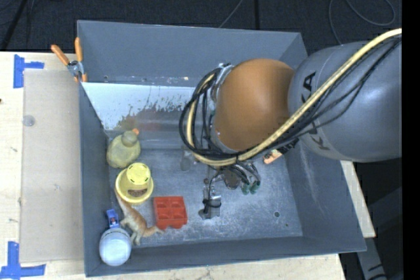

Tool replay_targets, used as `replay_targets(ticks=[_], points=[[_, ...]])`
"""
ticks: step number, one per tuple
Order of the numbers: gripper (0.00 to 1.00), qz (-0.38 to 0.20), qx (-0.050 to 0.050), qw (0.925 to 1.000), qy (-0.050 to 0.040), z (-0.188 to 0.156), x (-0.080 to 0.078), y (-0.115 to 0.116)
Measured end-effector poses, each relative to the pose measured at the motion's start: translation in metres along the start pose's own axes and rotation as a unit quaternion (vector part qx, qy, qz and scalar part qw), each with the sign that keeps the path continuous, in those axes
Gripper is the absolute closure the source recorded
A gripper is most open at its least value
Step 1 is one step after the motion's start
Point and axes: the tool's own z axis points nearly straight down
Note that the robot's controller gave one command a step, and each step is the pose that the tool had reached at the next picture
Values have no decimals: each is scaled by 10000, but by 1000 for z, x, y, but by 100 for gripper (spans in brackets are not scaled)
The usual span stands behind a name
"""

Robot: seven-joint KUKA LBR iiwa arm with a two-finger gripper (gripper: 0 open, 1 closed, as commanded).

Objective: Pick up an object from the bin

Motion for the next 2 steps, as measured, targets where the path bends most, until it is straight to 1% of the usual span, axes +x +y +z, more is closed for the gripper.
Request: replay_targets(ticks=[1,2], points=[[0,79,-1,9999,-76,16,2,24],[0,-347,1,9994,14,53,6,38]])
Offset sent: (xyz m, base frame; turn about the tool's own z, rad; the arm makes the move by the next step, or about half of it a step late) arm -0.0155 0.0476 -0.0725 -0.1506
